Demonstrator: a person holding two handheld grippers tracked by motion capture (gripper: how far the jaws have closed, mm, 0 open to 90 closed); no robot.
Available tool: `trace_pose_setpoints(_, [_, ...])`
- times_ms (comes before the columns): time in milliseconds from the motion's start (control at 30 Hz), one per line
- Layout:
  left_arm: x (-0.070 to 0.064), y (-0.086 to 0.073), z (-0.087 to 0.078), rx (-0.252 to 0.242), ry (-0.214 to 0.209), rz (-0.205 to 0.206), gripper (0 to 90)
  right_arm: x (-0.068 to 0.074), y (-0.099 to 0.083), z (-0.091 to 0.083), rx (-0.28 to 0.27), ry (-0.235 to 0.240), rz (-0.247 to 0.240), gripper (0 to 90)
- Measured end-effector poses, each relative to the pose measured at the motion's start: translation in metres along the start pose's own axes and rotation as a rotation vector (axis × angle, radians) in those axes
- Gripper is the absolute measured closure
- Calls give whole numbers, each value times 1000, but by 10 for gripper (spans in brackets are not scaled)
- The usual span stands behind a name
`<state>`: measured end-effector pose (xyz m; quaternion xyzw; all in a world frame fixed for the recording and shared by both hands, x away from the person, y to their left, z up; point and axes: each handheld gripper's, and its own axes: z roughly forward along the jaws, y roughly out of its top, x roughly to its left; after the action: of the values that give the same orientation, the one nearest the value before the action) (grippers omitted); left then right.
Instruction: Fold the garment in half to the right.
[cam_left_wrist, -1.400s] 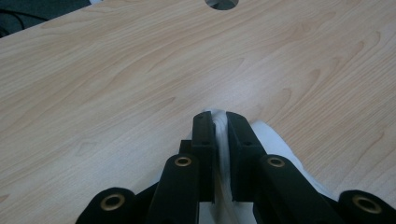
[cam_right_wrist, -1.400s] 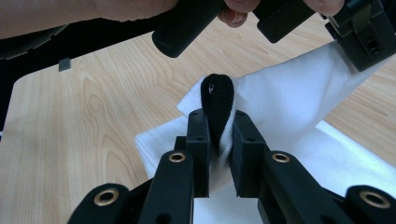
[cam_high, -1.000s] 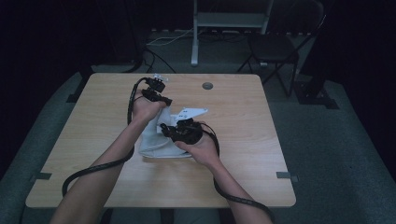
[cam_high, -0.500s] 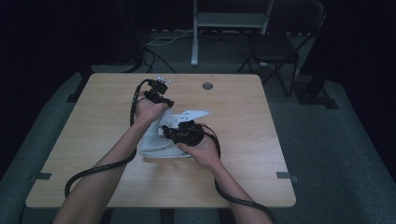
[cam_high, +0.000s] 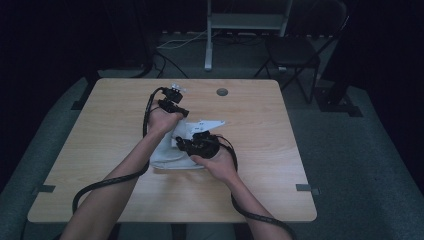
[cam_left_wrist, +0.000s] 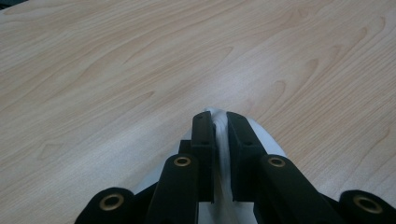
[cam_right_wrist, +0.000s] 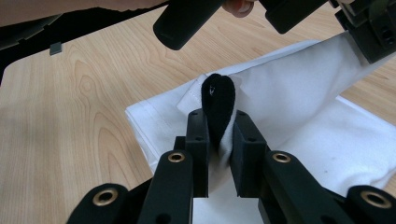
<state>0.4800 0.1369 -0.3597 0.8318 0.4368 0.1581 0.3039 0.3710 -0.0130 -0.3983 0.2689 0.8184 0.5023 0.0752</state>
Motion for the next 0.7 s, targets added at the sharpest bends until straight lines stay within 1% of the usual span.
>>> trace_pose_setpoints(167, [-2,-1,4,-5,-2,0,826,-1,-3,0,1,1,4,797])
trace_pose_setpoints(333, [-4,-1,6,4,-3,2,825,-1,-5,1,7,2,3,796])
trace_pose_setpoints(667, [-7,-2,10,3,-2,2,825,-3,-7,0,9,-1,8,796])
trace_pose_setpoints(700, [-7,-2,10,5,-1,7,825,-3,-7,0,9,-2,8,796])
